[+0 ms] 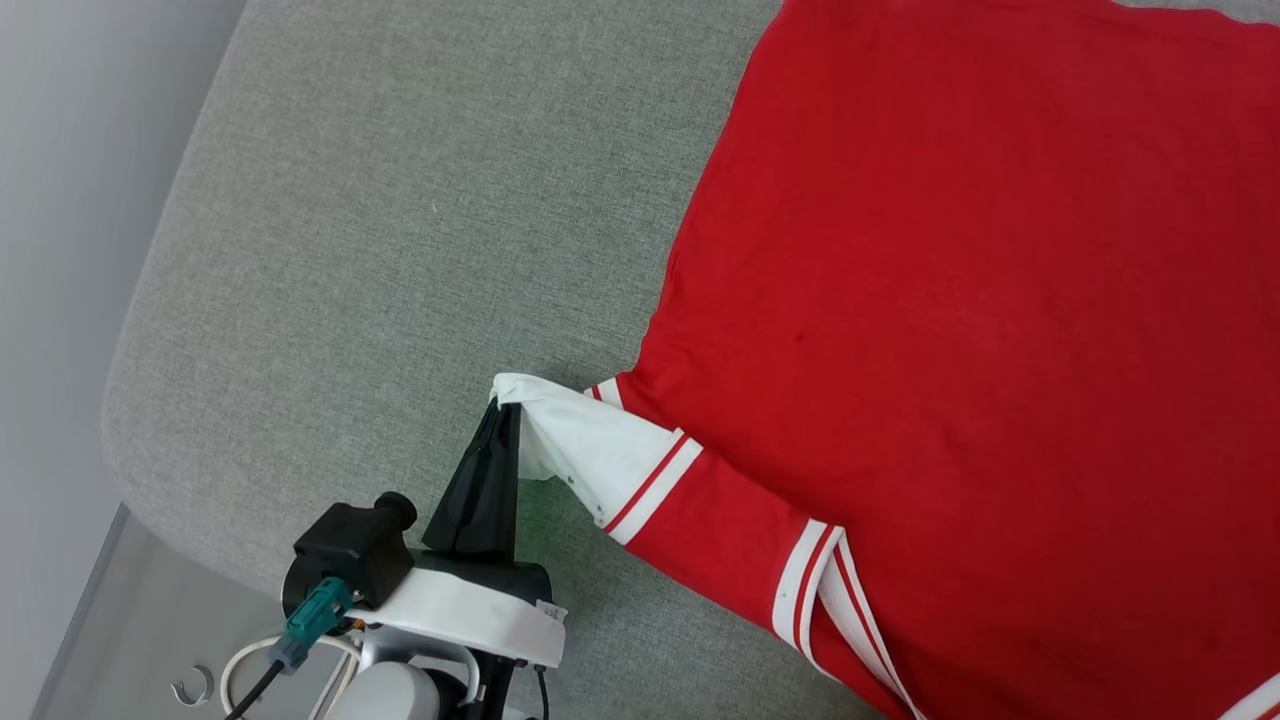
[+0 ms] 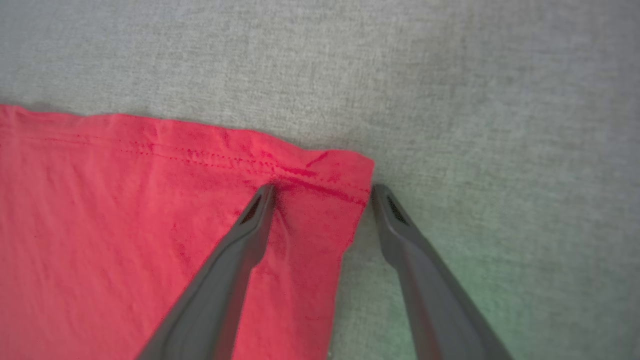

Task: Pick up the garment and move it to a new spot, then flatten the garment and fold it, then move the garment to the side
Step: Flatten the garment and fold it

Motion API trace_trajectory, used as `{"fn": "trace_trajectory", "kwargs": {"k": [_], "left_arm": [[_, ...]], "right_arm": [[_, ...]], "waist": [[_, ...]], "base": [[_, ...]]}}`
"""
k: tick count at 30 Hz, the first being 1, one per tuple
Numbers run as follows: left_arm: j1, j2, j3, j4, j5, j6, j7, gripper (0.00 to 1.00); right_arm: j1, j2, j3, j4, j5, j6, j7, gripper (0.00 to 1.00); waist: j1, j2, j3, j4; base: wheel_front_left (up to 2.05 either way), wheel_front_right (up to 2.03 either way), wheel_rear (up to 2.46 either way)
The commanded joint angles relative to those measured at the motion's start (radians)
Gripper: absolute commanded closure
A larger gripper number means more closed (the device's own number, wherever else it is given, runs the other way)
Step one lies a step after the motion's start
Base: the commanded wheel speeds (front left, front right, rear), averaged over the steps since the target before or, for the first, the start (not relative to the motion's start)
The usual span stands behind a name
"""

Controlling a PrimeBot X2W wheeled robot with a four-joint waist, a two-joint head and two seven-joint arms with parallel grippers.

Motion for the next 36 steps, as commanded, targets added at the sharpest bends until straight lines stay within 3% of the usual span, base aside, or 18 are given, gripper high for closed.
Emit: {"fn": "trace_trajectory", "kwargs": {"k": [1, 2, 4, 13, 22, 29, 36], "left_arm": [[0.002, -0.007, 0.006, 0.003, 0.010, -0.002, -0.007, 1.00], [0.002, -0.012, 0.012, 0.006, 0.012, -0.006, -0.007, 1.00], [0.001, -0.020, 0.023, 0.011, 0.020, -0.014, -0.007, 1.00], [0.017, -0.051, 0.069, 0.041, 0.041, -0.053, -0.007, 1.00], [0.056, -0.036, 0.100, 0.081, 0.042, -0.061, -0.007, 1.00], [0.099, 0.003, 0.124, 0.088, 0.032, -0.039, 0.024, 1.00], [0.166, 0.053, 0.157, 0.066, 0.015, -0.012, 0.071, 1.00]], "right_arm": [[0.074, 0.052, 0.006, 0.058, -0.009, -0.001, 0.053, 0.00], [0.079, 0.058, 0.002, 0.056, -0.014, -0.001, 0.071, 0.55], [0.081, 0.066, -0.004, 0.041, -0.018, -0.001, 0.087, 1.00], [0.029, 0.002, 0.089, -0.094, 0.010, -0.001, 0.031, 1.00], [0.083, -0.118, 0.238, -0.244, 0.134, -0.001, 0.047, 1.00], [0.266, -0.206, 0.298, -0.390, 0.269, -0.001, 0.063, 1.00], [0.588, -0.248, 0.275, -0.541, 0.376, -0.001, 0.057, 1.00]], "waist": [[-0.0001, 0.0000, 0.000, -0.001], [-0.0001, 0.0000, 0.002, -0.001], [-0.0001, 0.0000, 0.004, 0.000], [-0.0001, 0.0000, -0.037, -0.013], [-0.0001, 0.0000, -0.174, -0.107], [-0.0001, 0.0000, -0.314, -0.231], [-0.0001, 0.0000, -0.416, -0.383]], "base": [[0.00, 0.00, 0.00], [0.00, 0.00, 0.00], [0.00, 0.00, 0.00], [0.00, 0.00, 0.00], [0.00, 0.00, 0.00], [0.00, 0.00, 0.00], [0.00, 0.00, 0.00]]}}
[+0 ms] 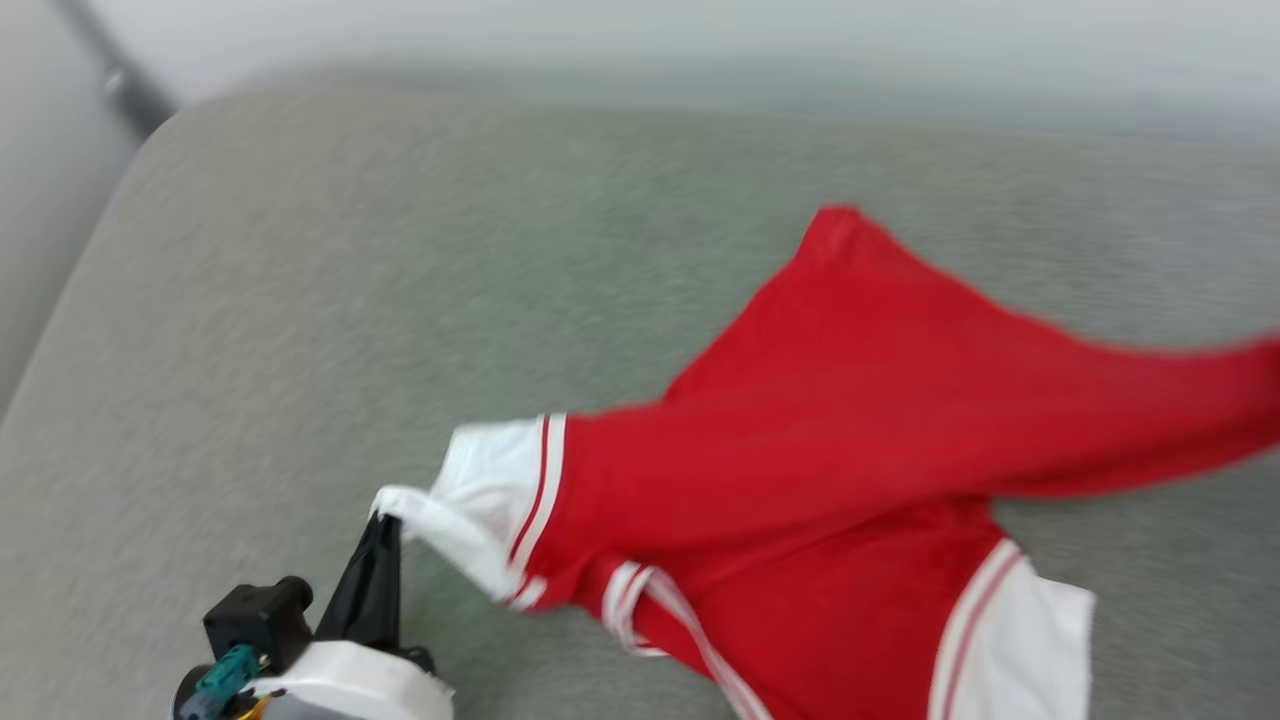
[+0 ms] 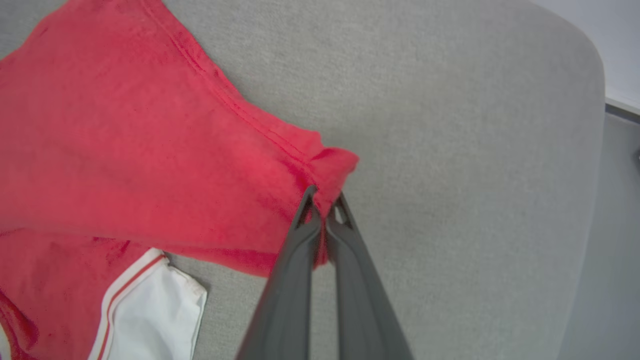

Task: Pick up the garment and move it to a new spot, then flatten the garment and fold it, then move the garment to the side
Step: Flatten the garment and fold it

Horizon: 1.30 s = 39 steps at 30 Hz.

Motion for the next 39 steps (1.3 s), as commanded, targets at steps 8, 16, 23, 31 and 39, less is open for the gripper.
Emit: {"fn": "trace_trajectory", "kwargs": {"k": [8, 16, 23, 31, 39], "left_arm": [[0.085, 0.060, 0.045, -0.030, -0.020, 0.036, 0.056, 1.00], [0.111, 0.084, 0.051, -0.057, -0.029, 0.055, 0.101, 1.00], [0.115, 0.092, 0.044, -0.084, -0.030, 0.068, 0.127, 1.00], [0.064, 0.080, 0.025, -0.113, -0.019, 0.067, 0.132, 1.00], [-0.023, 0.043, -0.021, -0.101, -0.008, 0.042, 0.112, 1.00]], "right_arm": [[0.437, 0.070, -0.093, -0.047, 0.026, -0.001, -0.088, 1.00], [0.675, 0.220, -0.107, 0.007, 0.038, -0.001, -0.215, 0.00], [0.586, 0.240, -0.117, -0.051, -0.003, -0.001, -0.539, 0.00], [0.355, 0.238, -0.049, -0.004, 0.000, -0.001, -0.708, 0.00], [0.122, 0.254, 0.081, 0.120, -0.015, -0.001, -0.374, 0.00]], "waist": [[0.0001, 0.0000, -0.140, -0.213], [0.0001, 0.0000, -0.143, -0.252], [0.0001, 0.0000, -0.125, -0.255], [0.0001, 0.0000, -0.060, -0.211], [0.0001, 0.0000, 0.020, -0.135]], "base": [[0.00, 0.00, 0.00], [0.00, 0.00, 0.00], [0.00, 0.00, 0.00], [0.00, 0.00, 0.00], [0.00, 0.00, 0.00]]}}
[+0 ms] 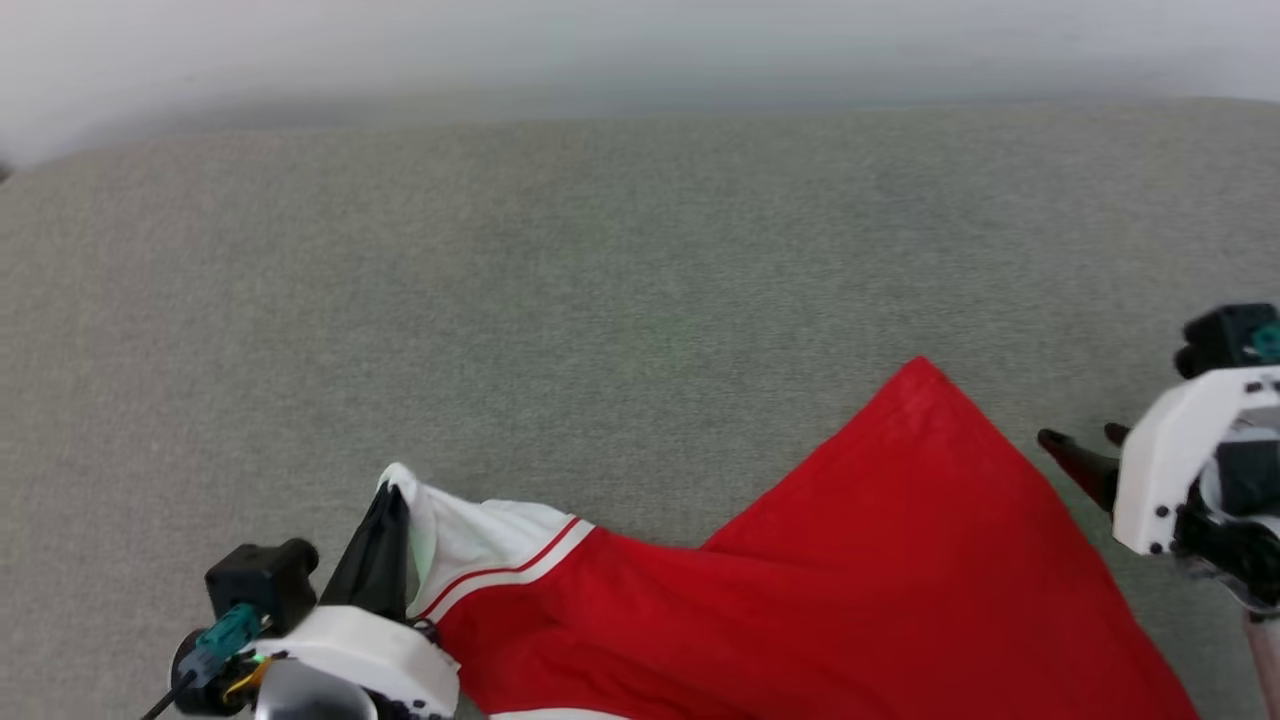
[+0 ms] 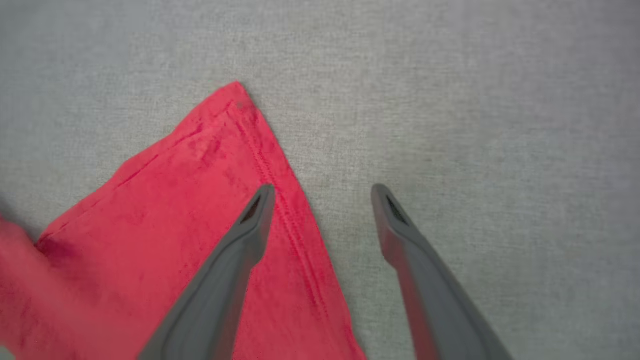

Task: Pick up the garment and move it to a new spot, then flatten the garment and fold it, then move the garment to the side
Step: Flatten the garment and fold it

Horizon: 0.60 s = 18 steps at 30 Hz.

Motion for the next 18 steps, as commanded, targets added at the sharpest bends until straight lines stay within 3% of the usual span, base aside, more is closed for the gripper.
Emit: {"fn": "trace_trajectory", "kwargs": {"k": [1, 7, 18], "left_arm": [[-0.026, -0.010, -0.008, 0.005, 0.009, -0.006, -0.011, 1.00], [-0.067, -0.037, -0.034, 0.024, 0.015, -0.023, -0.036, 1.00], [-0.117, -0.073, -0.061, 0.072, 0.007, -0.048, -0.082, 1.00]], "right_arm": [[-0.048, 0.008, 0.019, 0.012, -0.012, -0.001, 0.055, 0.00], [-0.149, 0.013, 0.064, 0.059, -0.035, -0.001, 0.192, 0.00], [-0.222, 0.039, 0.134, 0.227, -0.040, -0.001, 0.280, 0.00]], "waist": [[-0.0001, 0.0000, 0.037, 0.039], [-0.0001, 0.0000, 0.081, 0.081], [-0.0001, 0.0000, 0.155, 0.126]], "base": [[0.00, 0.00, 0.00], [0.00, 0.00, 0.00], [0.00, 0.00, 0.00]]}}
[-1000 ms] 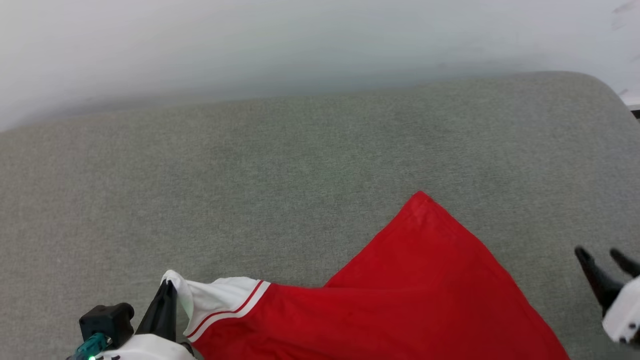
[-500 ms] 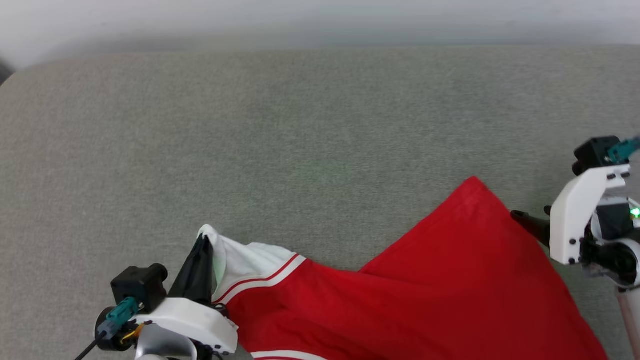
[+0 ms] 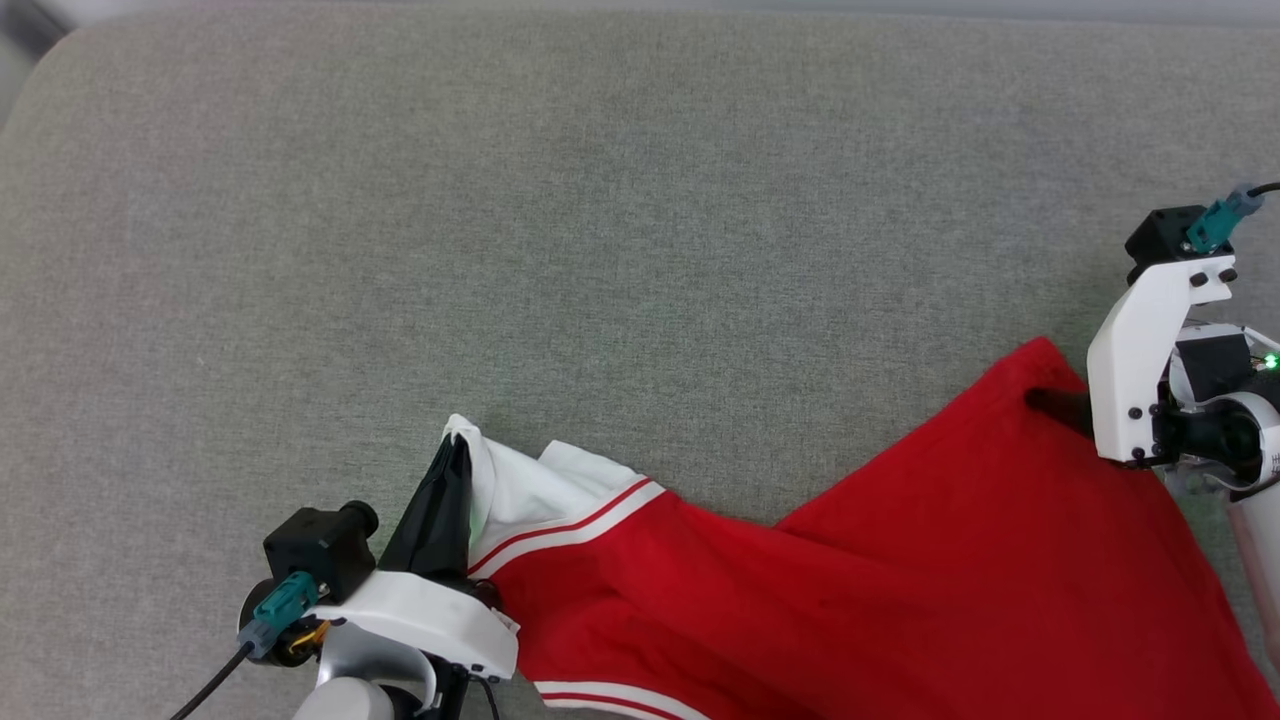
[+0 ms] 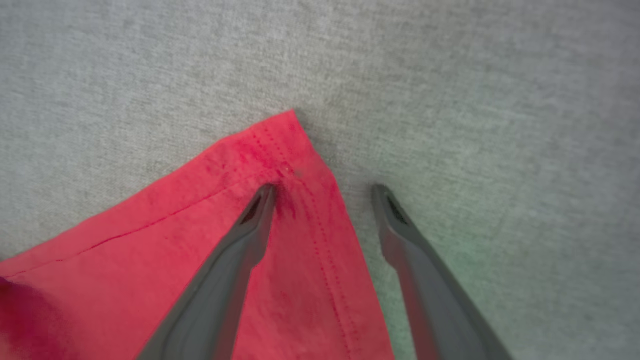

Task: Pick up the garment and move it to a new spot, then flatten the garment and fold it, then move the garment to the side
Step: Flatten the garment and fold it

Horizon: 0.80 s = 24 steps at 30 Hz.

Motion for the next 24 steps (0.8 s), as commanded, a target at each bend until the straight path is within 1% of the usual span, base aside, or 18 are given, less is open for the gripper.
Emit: {"fn": "trace_trajectory", "kwargs": {"k": [1, 2, 3, 4, 5, 11, 15, 19, 24], "left_arm": [[-0.011, -0.002, -0.001, 0.004, -0.001, -0.005, -0.007, 1.00], [-0.015, -0.002, 0.000, 0.008, -0.004, -0.005, -0.009, 1.00], [-0.018, -0.003, 0.001, 0.011, -0.005, -0.005, -0.013, 1.00], [-0.020, -0.004, 0.002, 0.014, -0.007, -0.006, -0.015, 1.00], [-0.021, -0.003, 0.002, 0.017, -0.007, -0.006, -0.017, 1.00], [-0.015, 0.006, 0.005, 0.031, -0.010, -0.004, -0.021, 1.00], [-0.011, 0.022, 0.016, 0.030, -0.011, -0.001, -0.018, 1.00], [-0.039, 0.062, 0.031, 0.017, -0.001, -0.006, -0.003, 1.00], [-0.123, 0.131, 0.050, -0.013, 0.013, -0.021, 0.052, 1.00]], "right_arm": [[0.039, 0.023, 0.034, 0.045, 0.005, 0.000, 0.012, 0.00], [0.039, 0.023, 0.048, 0.054, 0.008, 0.000, 0.011, 0.36], [0.041, 0.024, 0.059, 0.063, 0.019, 0.000, 0.015, 0.68], [0.042, 0.026, 0.068, 0.070, 0.027, 0.000, 0.017, 0.90], [0.040, 0.024, 0.077, 0.074, 0.032, 0.000, 0.016, 1.00], [0.003, -0.007, 0.120, 0.084, 0.061, 0.000, -0.007, 1.00], [-0.032, -0.034, 0.147, 0.061, 0.079, 0.000, -0.059, 1.00], [-0.074, -0.082, 0.169, 0.017, 0.080, 0.000, -0.126, 1.00], [-0.092, -0.110, 0.163, -0.010, 0.074, 0.000, -0.197, 1.00]], "waist": [[-0.0001, -0.0001, 0.008, 0.003], [-0.0001, -0.0001, 0.010, 0.002], [-0.0001, -0.0001, 0.011, 0.002], [-0.0001, -0.0001, 0.011, 0.001], [-0.0001, -0.0001, 0.010, 0.001], [-0.0001, -0.0001, -0.014, -0.002], [-0.0001, -0.0001, -0.052, -0.012], [-0.0001, -0.0001, -0.112, -0.030], [-0.0001, -0.0001, -0.205, -0.062]], "base": [[0.00, 0.00, 0.00], [0.00, 0.00, 0.00], [0.00, 0.00, 0.00], [0.00, 0.00, 0.00], [0.00, 0.00, 0.00], [0.00, 0.00, 0.00], [0.00, 0.00, 0.00], [0.00, 0.00, 0.00], [0.00, 0.00, 0.00]]}}
